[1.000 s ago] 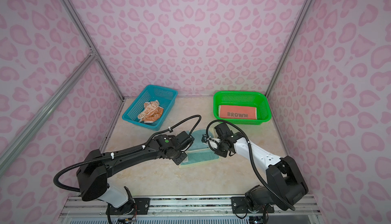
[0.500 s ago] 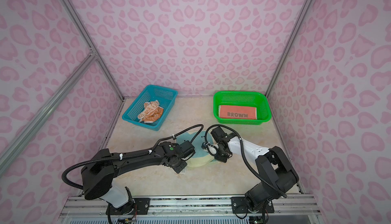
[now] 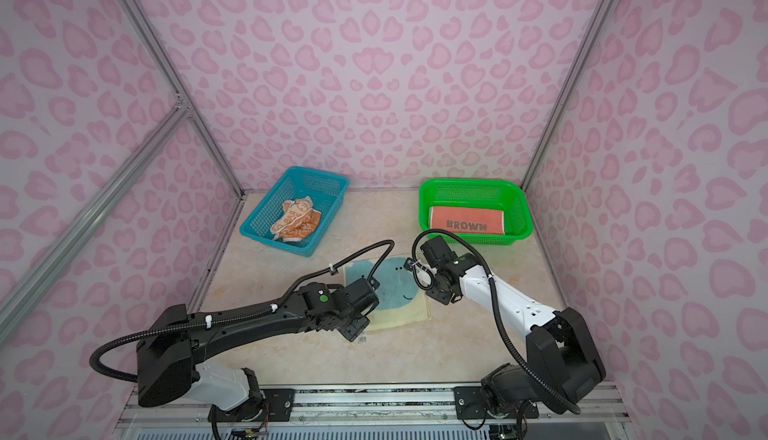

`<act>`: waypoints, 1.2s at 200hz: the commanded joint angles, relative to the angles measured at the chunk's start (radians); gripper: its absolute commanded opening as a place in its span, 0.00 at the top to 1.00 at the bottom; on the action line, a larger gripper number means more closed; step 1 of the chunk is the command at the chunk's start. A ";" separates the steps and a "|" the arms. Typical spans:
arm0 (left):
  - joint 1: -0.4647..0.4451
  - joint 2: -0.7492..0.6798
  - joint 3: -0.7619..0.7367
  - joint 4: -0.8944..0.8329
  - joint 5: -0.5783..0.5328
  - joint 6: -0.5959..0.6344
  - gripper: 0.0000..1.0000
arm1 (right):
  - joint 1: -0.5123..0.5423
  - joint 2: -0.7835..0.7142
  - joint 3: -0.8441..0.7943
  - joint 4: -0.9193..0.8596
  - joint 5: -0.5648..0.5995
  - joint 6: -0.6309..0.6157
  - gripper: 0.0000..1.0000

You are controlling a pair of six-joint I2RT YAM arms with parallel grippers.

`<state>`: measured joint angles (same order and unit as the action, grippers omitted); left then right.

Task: Fold and stack the towels
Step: 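Release the folded edge and move both grippers to the towel's far corners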

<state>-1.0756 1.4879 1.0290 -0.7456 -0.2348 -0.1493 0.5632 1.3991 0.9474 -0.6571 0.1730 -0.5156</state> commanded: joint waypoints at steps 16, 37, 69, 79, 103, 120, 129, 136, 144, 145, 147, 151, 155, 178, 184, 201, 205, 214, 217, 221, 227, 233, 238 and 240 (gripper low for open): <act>0.103 -0.026 0.022 0.093 -0.132 -0.092 0.23 | -0.007 0.018 0.025 0.143 -0.033 0.150 0.62; 0.205 -0.023 0.038 0.144 -0.106 -0.140 0.23 | -0.021 0.087 0.100 0.161 -0.074 0.235 0.62; 0.327 0.027 0.088 0.194 -0.007 -0.172 0.23 | -0.032 0.234 0.235 0.137 -0.089 0.325 0.63; 0.349 0.059 0.108 0.201 -0.003 -0.182 0.23 | -0.038 0.278 0.272 0.133 -0.096 0.360 0.63; 0.390 0.169 0.177 0.195 0.009 -0.193 0.24 | -0.052 0.360 0.345 0.134 -0.148 0.434 0.64; 0.416 0.246 0.217 0.195 0.021 -0.207 0.25 | -0.057 0.414 0.378 0.145 -0.158 0.464 0.64; 0.428 0.279 0.232 0.197 0.034 -0.211 0.25 | -0.057 0.439 0.395 0.148 -0.159 0.473 0.64; 0.437 0.301 0.241 0.202 0.040 -0.216 0.26 | -0.057 0.460 0.409 0.147 -0.160 0.478 0.64; 0.445 0.322 0.249 0.209 0.044 -0.222 0.26 | -0.057 0.482 0.425 0.140 -0.159 0.481 0.64; 0.446 0.325 0.250 0.210 0.045 -0.222 0.26 | -0.057 0.485 0.428 0.139 -0.159 0.481 0.64; 0.447 0.329 0.250 0.213 0.046 -0.223 0.27 | -0.057 0.491 0.431 0.136 -0.157 0.482 0.64; 0.451 0.337 0.254 0.217 0.048 -0.223 0.27 | -0.057 0.501 0.438 0.134 -0.155 0.483 0.64; 0.454 0.345 0.255 0.222 0.052 -0.225 0.27 | -0.057 0.510 0.445 0.135 -0.153 0.482 0.64; 0.470 0.376 0.256 0.255 0.083 -0.223 0.29 | -0.057 0.551 0.468 0.132 -0.133 0.478 0.64; 0.472 0.384 0.259 0.262 0.089 -0.223 0.30 | -0.059 0.560 0.474 0.132 -0.132 0.475 0.64; 0.478 0.411 0.268 0.266 0.094 -0.222 0.34 | -0.058 0.579 0.486 0.129 -0.127 0.467 0.64; 0.479 0.417 0.270 0.266 0.093 -0.223 0.34 | -0.059 0.582 0.489 0.129 -0.126 0.464 0.64; 0.482 0.431 0.274 0.269 0.090 -0.222 0.35 | -0.059 0.589 0.491 0.134 -0.125 0.456 0.64; 0.482 0.436 0.275 0.270 0.089 -0.222 0.35 | -0.058 0.590 0.492 0.134 -0.128 0.453 0.64; 0.482 0.442 0.278 0.271 0.088 -0.222 0.36 | -0.059 0.592 0.493 0.134 -0.128 0.449 0.64; 0.483 0.450 0.279 0.274 0.082 -0.222 0.36 | -0.058 0.596 0.495 0.136 -0.130 0.443 0.64; 0.484 0.457 0.281 0.279 0.081 -0.222 0.36 | -0.058 0.601 0.498 0.135 -0.133 0.434 0.64; 0.485 0.463 0.282 0.281 0.081 -0.219 0.36 | -0.058 0.604 0.500 0.134 -0.134 0.426 0.64; 0.485 0.466 0.284 0.280 0.080 -0.219 0.36 | -0.058 0.604 0.502 0.133 -0.134 0.423 0.64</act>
<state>-0.5949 1.9259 1.2957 -0.4931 -0.1509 -0.3645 0.5053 1.9854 1.4380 -0.5186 0.0414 -0.0540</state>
